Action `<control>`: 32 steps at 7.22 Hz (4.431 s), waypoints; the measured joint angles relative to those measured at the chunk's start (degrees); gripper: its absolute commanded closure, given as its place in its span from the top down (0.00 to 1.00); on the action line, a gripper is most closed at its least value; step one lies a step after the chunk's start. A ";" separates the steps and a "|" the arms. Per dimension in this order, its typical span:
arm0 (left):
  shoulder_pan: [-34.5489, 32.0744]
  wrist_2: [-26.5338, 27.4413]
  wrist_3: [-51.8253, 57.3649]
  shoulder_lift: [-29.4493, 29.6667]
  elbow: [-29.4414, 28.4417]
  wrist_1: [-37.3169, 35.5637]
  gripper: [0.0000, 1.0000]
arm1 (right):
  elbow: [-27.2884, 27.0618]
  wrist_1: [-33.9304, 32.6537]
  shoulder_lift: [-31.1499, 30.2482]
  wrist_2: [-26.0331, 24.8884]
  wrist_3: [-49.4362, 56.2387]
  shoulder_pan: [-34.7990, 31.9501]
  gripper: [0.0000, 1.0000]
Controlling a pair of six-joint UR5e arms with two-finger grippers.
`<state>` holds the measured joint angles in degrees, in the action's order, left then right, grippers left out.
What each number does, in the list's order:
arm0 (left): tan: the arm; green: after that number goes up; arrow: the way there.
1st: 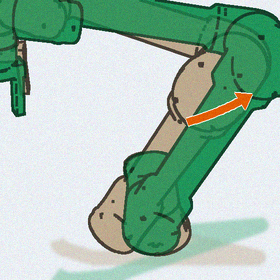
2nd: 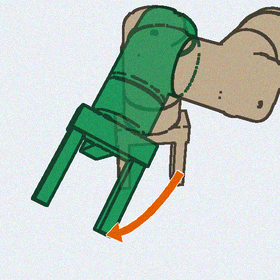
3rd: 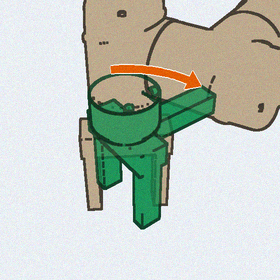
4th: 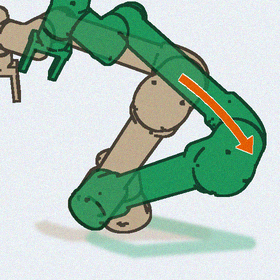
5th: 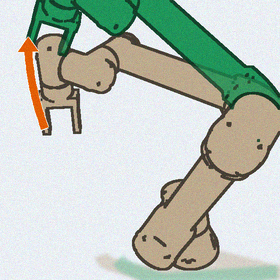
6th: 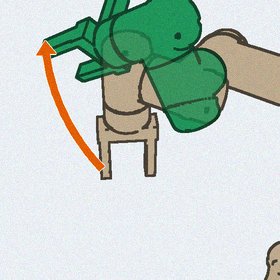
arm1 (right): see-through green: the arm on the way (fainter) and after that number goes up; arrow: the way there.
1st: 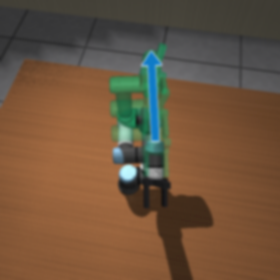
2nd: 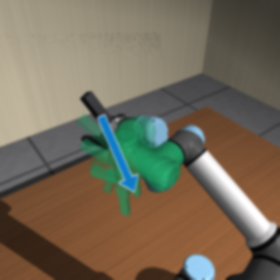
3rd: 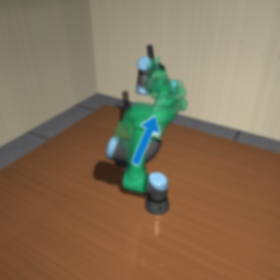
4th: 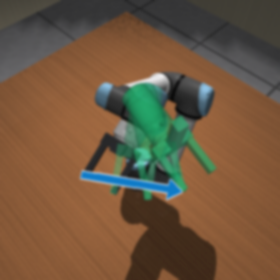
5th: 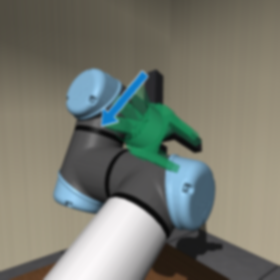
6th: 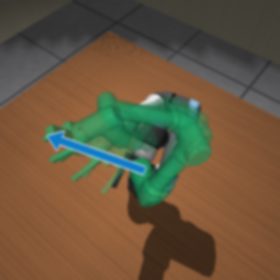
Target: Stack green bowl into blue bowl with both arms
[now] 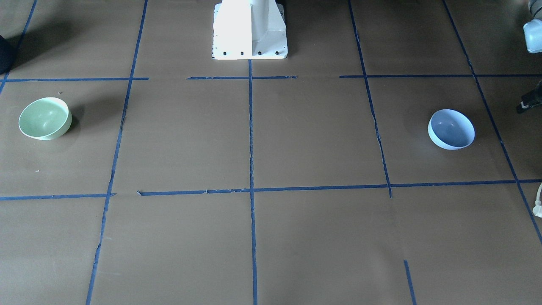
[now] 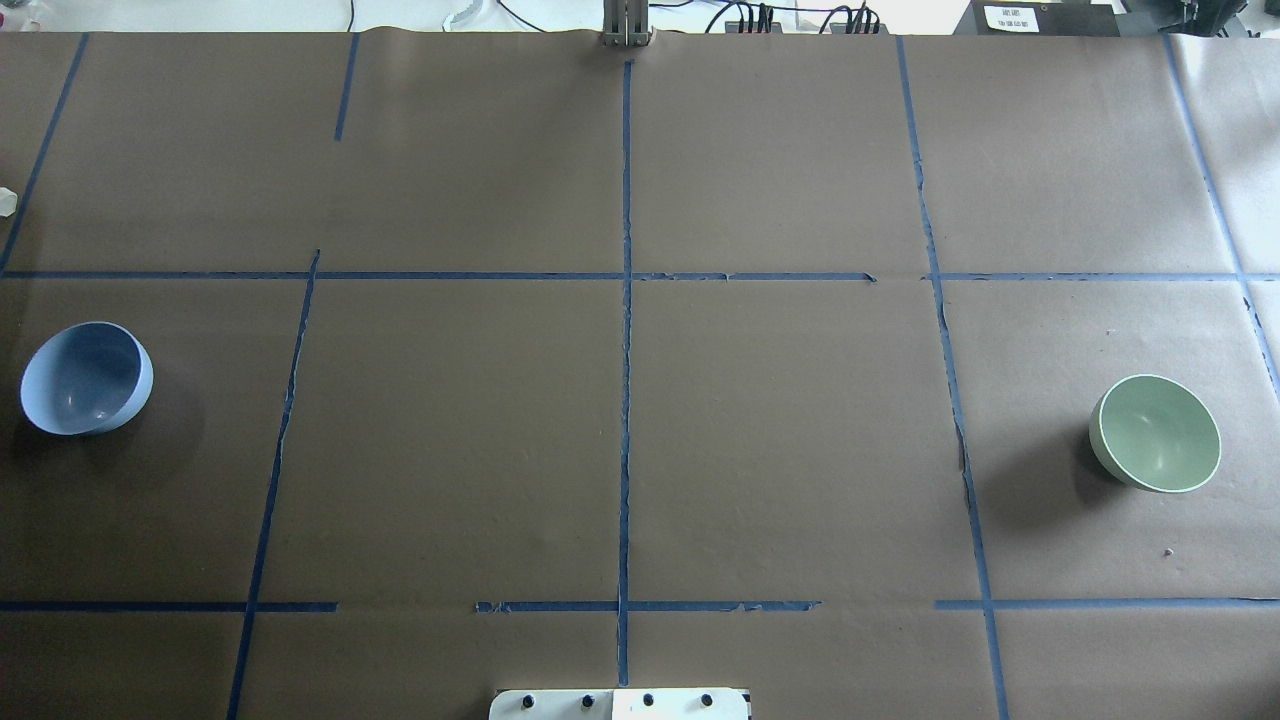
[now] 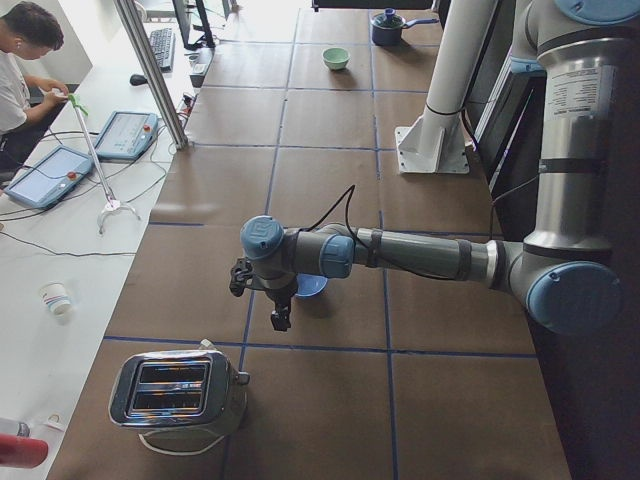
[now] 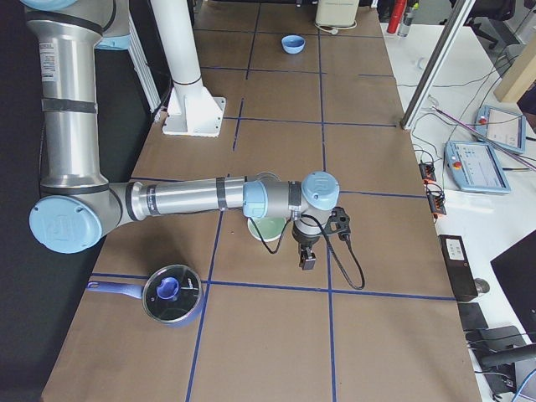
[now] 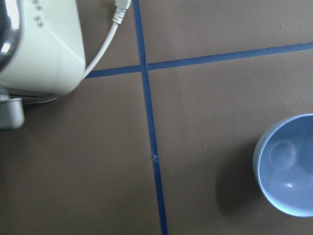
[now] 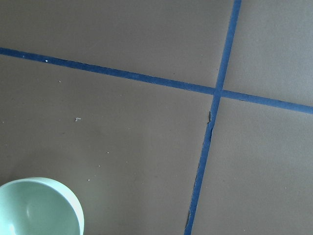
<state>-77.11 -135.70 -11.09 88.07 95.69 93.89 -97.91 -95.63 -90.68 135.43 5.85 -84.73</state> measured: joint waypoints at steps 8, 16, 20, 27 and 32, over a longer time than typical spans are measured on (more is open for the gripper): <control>14.73 1.86 -23.98 0.88 -10.83 28.08 0.00 | 0.01 0.01 -0.17 1.70 0.33 0.35 1.00; 43.22 19.94 -70.08 37.98 -6.11 19.00 0.00 | 0.03 1.85 -0.36 1.86 -0.40 1.20 1.00; 49.13 26.61 -70.49 40.63 -6.51 16.21 0.08 | 0.00 3.07 -0.81 1.93 -1.61 1.31 1.00; 47.96 27.85 -70.80 39.39 -2.19 16.21 1.00 | 0.12 6.29 -0.93 2.47 -2.59 3.57 1.00; 43.79 28.25 -70.96 38.32 2.90 16.23 1.00 | 1.17 40.37 -10.23 -2.05 -39.38 18.10 0.99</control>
<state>-33.31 -107.45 -82.05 126.38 98.59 110.13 -96.74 -55.27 -100.91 133.39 -33.53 -66.63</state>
